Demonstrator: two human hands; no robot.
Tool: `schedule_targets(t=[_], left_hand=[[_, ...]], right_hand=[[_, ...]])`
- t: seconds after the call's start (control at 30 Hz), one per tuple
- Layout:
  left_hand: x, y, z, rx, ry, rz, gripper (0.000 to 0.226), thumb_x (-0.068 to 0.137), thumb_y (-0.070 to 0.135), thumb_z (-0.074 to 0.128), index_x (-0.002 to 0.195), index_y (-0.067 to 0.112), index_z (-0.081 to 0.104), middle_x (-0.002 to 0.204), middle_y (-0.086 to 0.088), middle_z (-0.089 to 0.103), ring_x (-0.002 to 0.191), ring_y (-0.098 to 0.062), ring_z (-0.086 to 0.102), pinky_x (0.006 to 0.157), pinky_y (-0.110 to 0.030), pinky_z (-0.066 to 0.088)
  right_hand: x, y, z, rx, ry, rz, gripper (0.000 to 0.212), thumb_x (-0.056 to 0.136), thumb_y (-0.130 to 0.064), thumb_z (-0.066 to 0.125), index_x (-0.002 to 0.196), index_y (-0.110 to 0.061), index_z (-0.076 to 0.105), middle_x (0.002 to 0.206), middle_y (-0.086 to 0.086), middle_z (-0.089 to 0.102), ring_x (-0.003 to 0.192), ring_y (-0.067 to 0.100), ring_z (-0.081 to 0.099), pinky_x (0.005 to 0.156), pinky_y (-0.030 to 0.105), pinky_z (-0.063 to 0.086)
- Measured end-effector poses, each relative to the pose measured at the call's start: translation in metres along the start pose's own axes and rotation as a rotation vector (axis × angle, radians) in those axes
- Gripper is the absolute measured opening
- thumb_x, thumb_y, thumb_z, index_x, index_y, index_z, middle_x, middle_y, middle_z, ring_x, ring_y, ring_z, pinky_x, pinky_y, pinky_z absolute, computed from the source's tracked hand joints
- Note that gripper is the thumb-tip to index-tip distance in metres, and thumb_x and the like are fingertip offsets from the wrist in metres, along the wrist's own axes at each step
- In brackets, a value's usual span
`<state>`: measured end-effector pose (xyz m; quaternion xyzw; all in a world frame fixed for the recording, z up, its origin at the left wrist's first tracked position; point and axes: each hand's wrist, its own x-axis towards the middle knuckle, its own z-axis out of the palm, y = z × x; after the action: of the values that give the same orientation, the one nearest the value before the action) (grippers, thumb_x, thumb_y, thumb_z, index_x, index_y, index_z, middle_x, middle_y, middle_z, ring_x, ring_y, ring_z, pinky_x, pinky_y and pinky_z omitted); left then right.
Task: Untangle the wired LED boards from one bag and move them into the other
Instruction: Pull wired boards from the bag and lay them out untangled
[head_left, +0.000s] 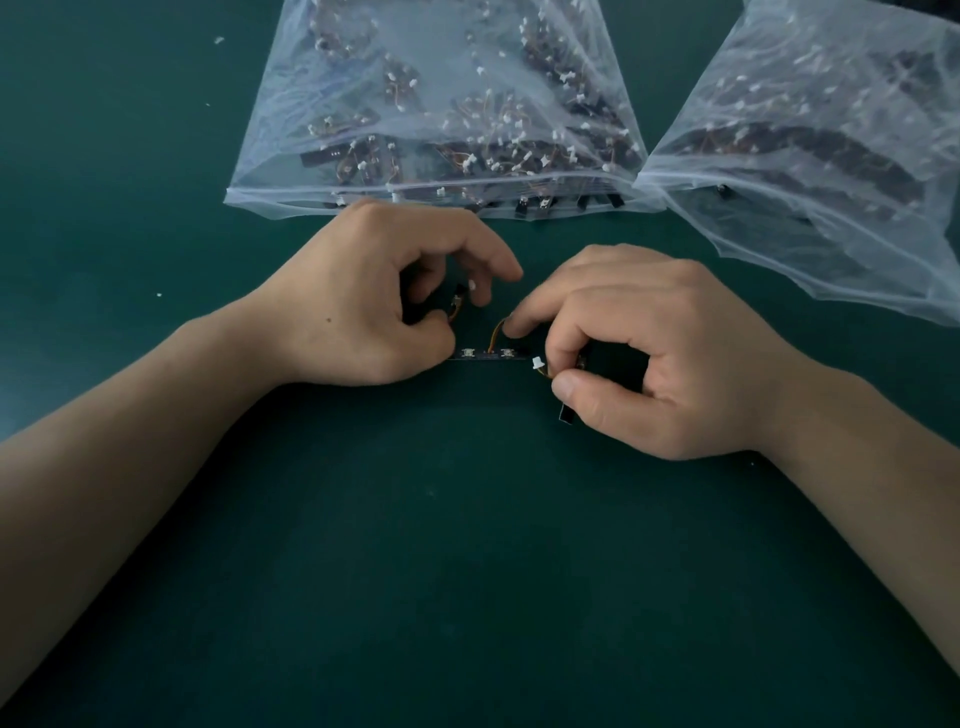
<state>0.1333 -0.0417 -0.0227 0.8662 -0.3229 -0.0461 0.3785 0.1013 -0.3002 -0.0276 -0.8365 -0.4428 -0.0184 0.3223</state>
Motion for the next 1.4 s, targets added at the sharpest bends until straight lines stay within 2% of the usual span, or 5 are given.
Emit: schedule_targets(t=[0.33, 0.53, 0.93, 1.17, 1.4], left_hand=[[0.0016, -0.0037, 0.0028, 0.131, 0.057, 0.032, 0.030, 0.078, 0.017, 0.068, 0.105, 0.027, 0.076, 0.085, 0.015, 0.066, 0.070, -0.017, 0.059, 0.062, -0.031, 0.049], [0.0004, -0.0024, 0.0061, 0.187, 0.137, -0.005, 0.017, 0.080, 0.023, 0.069, 0.093, 0.029, 0.077, 0.070, 0.018, 0.066, 0.064, -0.009, 0.061, 0.059, -0.029, 0.048], [0.0016, 0.0018, 0.0023, 0.062, 0.041, -0.117, 0.017, 0.082, 0.020, 0.067, 0.094, 0.028, 0.076, 0.054, 0.010, 0.064, 0.046, -0.009, 0.053, 0.055, -0.007, 0.037], [0.0008, 0.0005, -0.0019, 0.041, -0.005, -0.082, 0.024, 0.079, 0.019, 0.063, 0.099, 0.026, 0.076, 0.067, 0.007, 0.063, 0.056, -0.014, 0.052, 0.058, -0.027, 0.038], [-0.0005, 0.0016, -0.0004, 0.117, -0.140, 0.103, 0.038, 0.077, 0.030, 0.074, 0.114, 0.025, 0.076, 0.113, 0.005, 0.063, 0.104, -0.018, 0.062, 0.090, -0.046, 0.050]], right_hand=[[-0.0021, -0.0045, 0.0025, 0.060, -0.020, -0.043, 0.003, 0.085, -0.010, 0.068, 0.082, -0.011, 0.067, 0.121, 0.001, 0.076, 0.130, 0.017, 0.063, 0.106, 0.049, 0.046], [-0.0008, -0.0024, 0.0036, 0.042, 0.076, -0.030, 0.008, 0.087, -0.013, 0.064, 0.080, -0.010, 0.065, 0.101, -0.001, 0.075, 0.090, 0.016, 0.065, 0.086, 0.039, 0.049], [-0.0028, -0.0006, 0.0058, 0.017, 0.052, -0.022, 0.005, 0.088, -0.006, 0.069, 0.083, -0.006, 0.068, 0.098, 0.005, 0.076, 0.099, 0.019, 0.070, 0.087, 0.041, 0.053], [-0.0003, -0.0049, 0.0094, -0.068, 0.133, 0.047, 0.008, 0.089, -0.014, 0.066, 0.081, -0.012, 0.066, 0.082, -0.004, 0.064, 0.075, 0.022, 0.058, 0.066, 0.043, 0.048], [0.0012, -0.0075, 0.0096, -0.035, 0.028, 0.117, 0.007, 0.087, -0.021, 0.073, 0.081, -0.018, 0.071, 0.090, -0.007, 0.059, 0.084, 0.018, 0.056, 0.073, 0.041, 0.048]])
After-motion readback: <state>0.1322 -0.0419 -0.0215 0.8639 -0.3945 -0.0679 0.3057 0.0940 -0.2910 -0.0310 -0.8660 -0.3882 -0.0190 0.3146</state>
